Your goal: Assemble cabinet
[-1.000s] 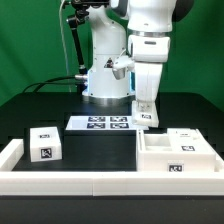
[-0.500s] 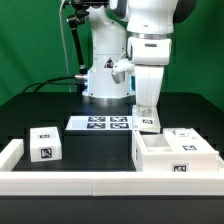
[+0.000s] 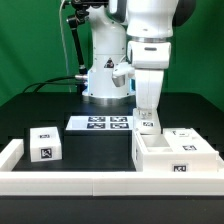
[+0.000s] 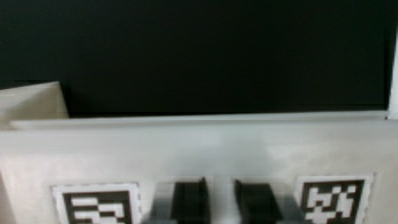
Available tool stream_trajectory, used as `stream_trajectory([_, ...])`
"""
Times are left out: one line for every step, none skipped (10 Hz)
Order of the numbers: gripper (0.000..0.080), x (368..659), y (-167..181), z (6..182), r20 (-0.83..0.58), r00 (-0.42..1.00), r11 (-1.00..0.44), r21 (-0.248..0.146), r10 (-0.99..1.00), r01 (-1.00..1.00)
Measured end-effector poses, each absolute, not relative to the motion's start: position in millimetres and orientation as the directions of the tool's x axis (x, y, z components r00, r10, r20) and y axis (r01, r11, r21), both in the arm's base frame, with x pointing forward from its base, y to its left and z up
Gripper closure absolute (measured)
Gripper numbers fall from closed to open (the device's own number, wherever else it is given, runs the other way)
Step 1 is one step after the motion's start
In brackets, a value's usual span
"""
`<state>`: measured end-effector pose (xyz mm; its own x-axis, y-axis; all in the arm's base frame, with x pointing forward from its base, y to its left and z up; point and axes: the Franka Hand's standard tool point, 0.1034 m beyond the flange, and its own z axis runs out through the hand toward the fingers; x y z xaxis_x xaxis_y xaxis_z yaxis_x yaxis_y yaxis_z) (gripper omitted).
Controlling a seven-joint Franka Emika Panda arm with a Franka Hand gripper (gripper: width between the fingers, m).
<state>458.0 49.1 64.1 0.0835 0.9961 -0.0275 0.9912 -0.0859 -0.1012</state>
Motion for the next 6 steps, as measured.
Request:
stream_trajectory([0.0731,458.0,49.0,64.2,-0.028,0.084,-0.086,-0.102,0.996,0.991])
stream_trajectory([0.0731,458.1,49.0,64.3,-0.028,0.084,-0.086,-0.103,0.996,0.991])
stream_trajectory([0.0731,458.0,48.9,63.6,-0.028,0.082,-0.085,-0.105,0.996,0.991])
stream_trajectory([0.0731,457.9,48.8,63.2,-0.027,0.078,-0.081,-0.105,0.997,0.991])
stream_trajectory([0.0731,458.0,48.8,62.8,-0.028,0.077,-0.08,-0.108,0.997,0.991])
stream_trajectory([0.0731,458.2,48.8,63.1,-0.03,0.077,-0.08,-0.115,0.997,0.99])
